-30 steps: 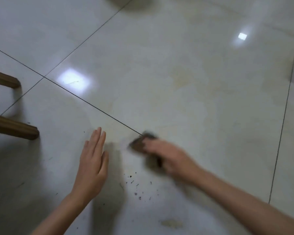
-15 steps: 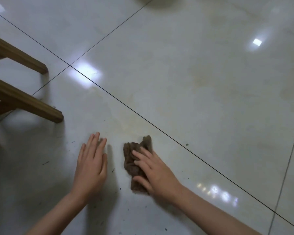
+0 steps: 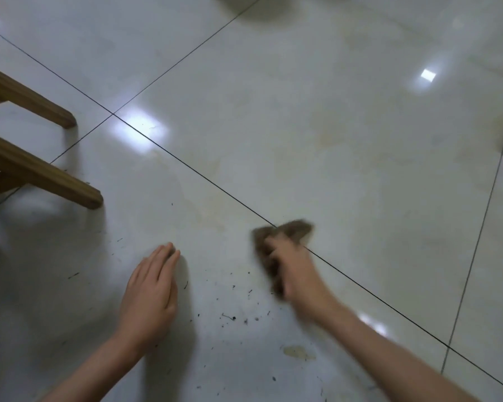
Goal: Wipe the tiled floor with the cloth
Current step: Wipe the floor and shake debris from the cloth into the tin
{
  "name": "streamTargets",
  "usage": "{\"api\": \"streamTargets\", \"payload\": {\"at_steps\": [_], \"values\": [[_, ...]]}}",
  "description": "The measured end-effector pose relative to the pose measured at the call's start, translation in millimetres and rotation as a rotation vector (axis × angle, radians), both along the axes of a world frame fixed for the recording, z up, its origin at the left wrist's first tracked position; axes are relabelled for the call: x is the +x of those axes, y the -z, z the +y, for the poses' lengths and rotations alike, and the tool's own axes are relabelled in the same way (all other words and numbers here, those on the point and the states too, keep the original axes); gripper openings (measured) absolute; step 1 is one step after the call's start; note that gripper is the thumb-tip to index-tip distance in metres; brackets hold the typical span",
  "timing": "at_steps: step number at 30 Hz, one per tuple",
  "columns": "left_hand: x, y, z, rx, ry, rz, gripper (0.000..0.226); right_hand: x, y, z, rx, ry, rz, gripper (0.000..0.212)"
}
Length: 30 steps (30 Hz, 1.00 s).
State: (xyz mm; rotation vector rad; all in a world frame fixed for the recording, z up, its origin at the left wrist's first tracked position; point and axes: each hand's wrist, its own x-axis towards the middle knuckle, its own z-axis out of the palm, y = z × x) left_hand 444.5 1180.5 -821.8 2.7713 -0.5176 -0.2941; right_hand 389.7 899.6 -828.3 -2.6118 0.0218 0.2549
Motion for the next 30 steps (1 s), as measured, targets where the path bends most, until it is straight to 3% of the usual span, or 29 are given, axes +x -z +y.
{"api": "streamTargets", "payload": {"at_steps": [3, 6, 9, 11, 13, 19, 26, 30], "values": [[-3, -9, -2, 0.067, 0.065, -0.008, 0.056, -23, -9, 43, 0.116, -0.251, 0.040, 0.038], [-5, -18, -1, 0.105, 0.099, -0.035, 0.056, -23, -35, 12, 0.173, -0.107, 0.023, 0.034], [-8, -20, 2, 0.124, 0.133, -0.055, 0.053, -46, -55, -26, 0.053, 0.062, 0.009, 0.031], [-9, -21, 4, 0.127, 0.137, -0.046, 0.049, -74, -60, -31, -0.086, 0.119, 0.135, 0.034], [-9, -22, 6, 0.128, 0.147, -0.043, 0.049, -94, -59, -17, -0.179, 0.142, 0.251, 0.042], [-6, -22, 7, 0.078, 0.170, -0.037, 0.046, -83, -48, 48, -0.105, 0.095, 0.433, 0.076], [-9, -6, 14, -0.114, -0.059, 0.023, 0.049, -32, -38, 111, -0.177, -0.129, 0.416, 0.094], [-12, -7, 25, -0.202, -0.183, 0.034, 0.048, -12, -34, 131, -0.123, -0.160, 0.309, 0.093]]}}
